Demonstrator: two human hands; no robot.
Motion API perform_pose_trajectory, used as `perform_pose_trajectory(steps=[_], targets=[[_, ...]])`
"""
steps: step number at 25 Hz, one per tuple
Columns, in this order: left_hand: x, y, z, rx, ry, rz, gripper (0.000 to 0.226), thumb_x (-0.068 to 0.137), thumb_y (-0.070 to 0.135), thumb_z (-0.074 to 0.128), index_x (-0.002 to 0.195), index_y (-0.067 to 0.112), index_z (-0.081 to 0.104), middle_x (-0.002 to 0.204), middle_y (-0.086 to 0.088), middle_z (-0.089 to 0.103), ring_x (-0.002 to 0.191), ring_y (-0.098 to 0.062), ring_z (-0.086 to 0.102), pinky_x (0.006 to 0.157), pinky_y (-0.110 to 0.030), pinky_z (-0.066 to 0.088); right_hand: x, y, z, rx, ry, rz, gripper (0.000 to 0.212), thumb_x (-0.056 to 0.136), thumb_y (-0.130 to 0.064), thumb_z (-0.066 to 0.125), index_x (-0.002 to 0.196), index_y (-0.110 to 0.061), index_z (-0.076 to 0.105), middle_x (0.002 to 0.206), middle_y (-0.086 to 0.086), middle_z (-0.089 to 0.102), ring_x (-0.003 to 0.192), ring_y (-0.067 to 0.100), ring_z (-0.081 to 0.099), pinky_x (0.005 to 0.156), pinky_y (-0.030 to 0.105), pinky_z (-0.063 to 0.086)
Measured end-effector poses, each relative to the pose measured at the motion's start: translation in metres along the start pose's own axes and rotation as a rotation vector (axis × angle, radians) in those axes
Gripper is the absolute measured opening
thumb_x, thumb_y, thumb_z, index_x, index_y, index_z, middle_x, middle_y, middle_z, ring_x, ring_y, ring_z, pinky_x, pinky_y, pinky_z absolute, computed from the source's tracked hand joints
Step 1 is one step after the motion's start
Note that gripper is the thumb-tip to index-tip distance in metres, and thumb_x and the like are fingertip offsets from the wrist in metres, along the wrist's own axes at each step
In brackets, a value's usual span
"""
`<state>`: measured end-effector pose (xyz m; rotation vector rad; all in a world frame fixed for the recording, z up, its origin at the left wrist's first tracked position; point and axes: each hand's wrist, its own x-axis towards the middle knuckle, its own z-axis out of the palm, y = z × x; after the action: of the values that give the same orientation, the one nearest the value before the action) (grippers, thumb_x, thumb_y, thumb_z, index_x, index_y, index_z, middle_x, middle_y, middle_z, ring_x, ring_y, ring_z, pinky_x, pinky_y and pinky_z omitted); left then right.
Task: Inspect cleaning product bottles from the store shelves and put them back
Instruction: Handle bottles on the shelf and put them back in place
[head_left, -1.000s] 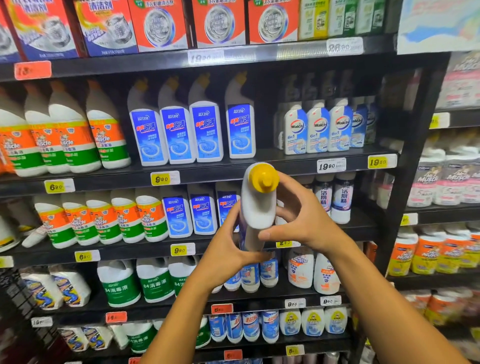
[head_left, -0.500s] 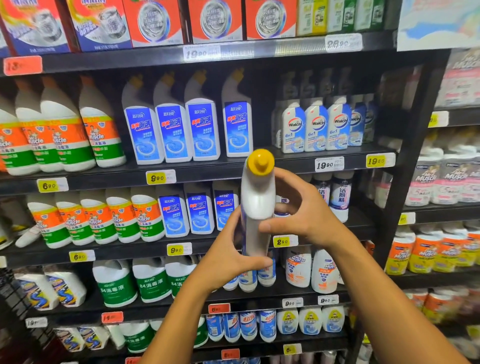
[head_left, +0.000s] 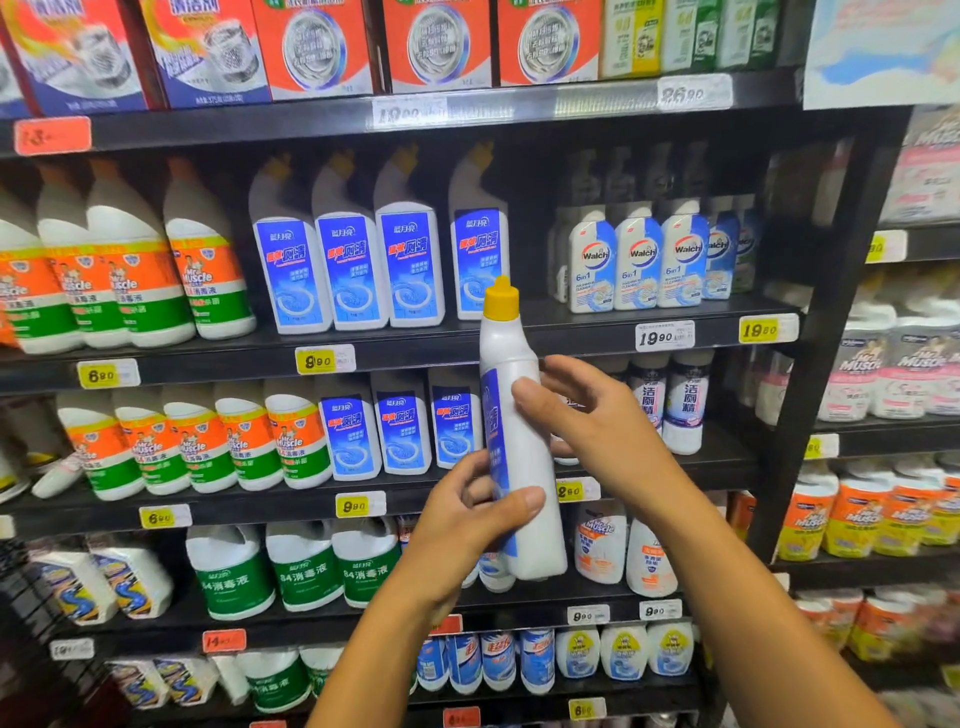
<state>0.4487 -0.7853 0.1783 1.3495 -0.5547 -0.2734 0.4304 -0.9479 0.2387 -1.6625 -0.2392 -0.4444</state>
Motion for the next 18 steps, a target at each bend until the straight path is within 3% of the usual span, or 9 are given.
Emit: perform_pose_trajectory(steps=[3,6,9,12,15,18], targets=[[0.003,-0.001,0.013,0.093,0.168,0.03,0.075,0.048,0.043,0.087,0.115,0.021,0.058,0.1,-0.001,0.076,0.087,-0.015,0.075,0.068,-0.026,0.059,0.005,-0.003,0.003,-0.036,0.035,-0.032,0.033,0.081,-0.034,0.08,0.109,-0.019,0.07,0.102,-0.003,0.077,0.094,0.015,0.073,0.082,0.043,0.06],[0.002,-0.004,0.016,0.201,0.201,0.039,0.079,0.047,0.052,0.087,0.116,0.032,0.054,0.104,0.006,0.073,0.09,-0.009,0.073,0.074,-0.028,0.059,0.01,0.0,0.0,0.026,0.049,-0.036,0.018,0.085,-0.014,0.076,0.102,-0.015,0.071,0.091,0.0,0.078,0.081,0.016,0.075,0.066,0.031,0.059],[0.003,-0.002,-0.002,0.105,0.079,0.034,0.072,0.065,0.041,0.084,0.126,0.032,0.049,0.109,0.013,0.072,0.1,-0.007,0.069,0.074,-0.02,0.055,0.013,0.0,-0.011,0.168,0.033,-0.019,0.018,0.083,-0.013,0.075,0.1,-0.014,0.071,0.085,0.0,0.078,0.071,0.011,0.072,0.055,0.019,0.052],[0.006,0.004,-0.015,-0.049,-0.038,-0.017,0.055,0.076,0.015,0.075,0.128,0.019,0.056,0.119,-0.002,0.072,0.108,-0.019,0.069,0.08,-0.026,0.058,0.016,0.002,-0.019,0.268,-0.007,0.007,0.033,0.079,-0.025,0.067,0.109,-0.011,0.07,0.094,0.004,0.075,0.075,0.016,0.069,0.06,0.023,0.051],[0.006,0.004,-0.012,-0.055,0.026,0.035,0.053,0.071,0.006,0.082,0.12,0.014,0.062,0.114,-0.008,0.074,0.104,-0.025,0.071,0.078,-0.03,0.059,0.016,0.008,-0.016,0.352,-0.045,0.032,0.035,0.086,-0.027,0.061,0.115,-0.01,0.067,0.103,0.007,0.074,0.088,0.019,0.069,0.078,0.033,0.051],[0.005,0.001,-0.004,-0.074,0.099,0.069,0.047,0.069,0.006,0.083,0.112,0.015,0.066,0.107,-0.007,0.076,0.096,-0.025,0.074,0.072,-0.027,0.059,0.013,0.012,-0.011,0.361,-0.034,0.006,0.03,0.092,-0.03,0.062,0.117,-0.014,0.065,0.102,0.003,0.076,0.089,0.014,0.071,0.074,0.026,0.057]])
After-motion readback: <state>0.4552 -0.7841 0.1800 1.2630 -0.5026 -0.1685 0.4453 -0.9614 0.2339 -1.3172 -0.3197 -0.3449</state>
